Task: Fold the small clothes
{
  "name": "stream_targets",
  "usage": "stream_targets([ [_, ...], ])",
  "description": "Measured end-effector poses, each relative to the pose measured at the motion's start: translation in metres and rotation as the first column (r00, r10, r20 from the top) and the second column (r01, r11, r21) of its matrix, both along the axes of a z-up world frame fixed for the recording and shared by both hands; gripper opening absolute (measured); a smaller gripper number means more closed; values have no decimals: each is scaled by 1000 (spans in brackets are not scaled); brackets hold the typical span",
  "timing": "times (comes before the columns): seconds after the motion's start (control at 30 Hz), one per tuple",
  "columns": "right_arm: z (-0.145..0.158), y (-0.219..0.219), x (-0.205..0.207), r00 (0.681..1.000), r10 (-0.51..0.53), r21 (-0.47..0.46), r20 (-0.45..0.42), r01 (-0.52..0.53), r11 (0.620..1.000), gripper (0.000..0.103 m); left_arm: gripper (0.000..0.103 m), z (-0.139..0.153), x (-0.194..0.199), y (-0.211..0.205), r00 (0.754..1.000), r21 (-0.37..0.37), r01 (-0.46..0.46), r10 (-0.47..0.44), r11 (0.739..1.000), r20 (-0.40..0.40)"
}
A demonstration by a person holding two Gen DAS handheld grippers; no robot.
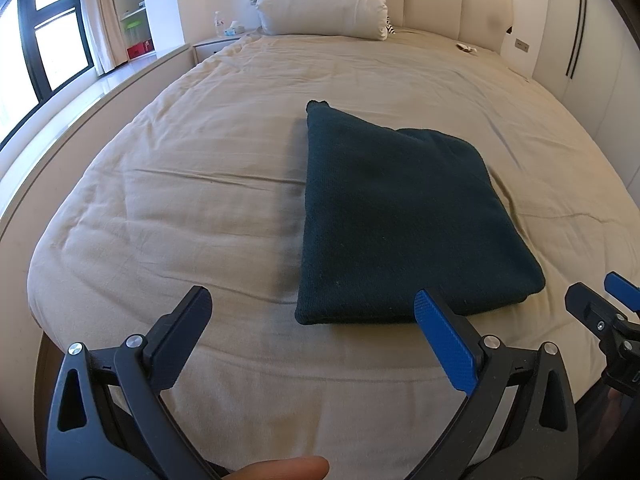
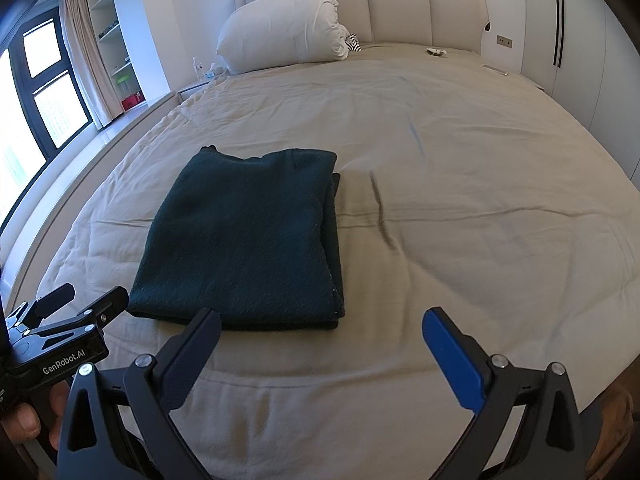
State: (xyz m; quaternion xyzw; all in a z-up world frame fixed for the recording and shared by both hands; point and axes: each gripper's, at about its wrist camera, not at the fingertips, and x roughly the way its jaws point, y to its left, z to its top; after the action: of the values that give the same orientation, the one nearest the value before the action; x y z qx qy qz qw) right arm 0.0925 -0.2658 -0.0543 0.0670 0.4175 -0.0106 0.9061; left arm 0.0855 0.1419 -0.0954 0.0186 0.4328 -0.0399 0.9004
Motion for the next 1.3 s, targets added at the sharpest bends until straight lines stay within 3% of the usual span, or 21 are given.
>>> stream_targets([
  [1.3,-1,3,-3,1000,3,4,-2,-3,1000,103,103,0,0,0,1000,1,2,-2,1000,0],
])
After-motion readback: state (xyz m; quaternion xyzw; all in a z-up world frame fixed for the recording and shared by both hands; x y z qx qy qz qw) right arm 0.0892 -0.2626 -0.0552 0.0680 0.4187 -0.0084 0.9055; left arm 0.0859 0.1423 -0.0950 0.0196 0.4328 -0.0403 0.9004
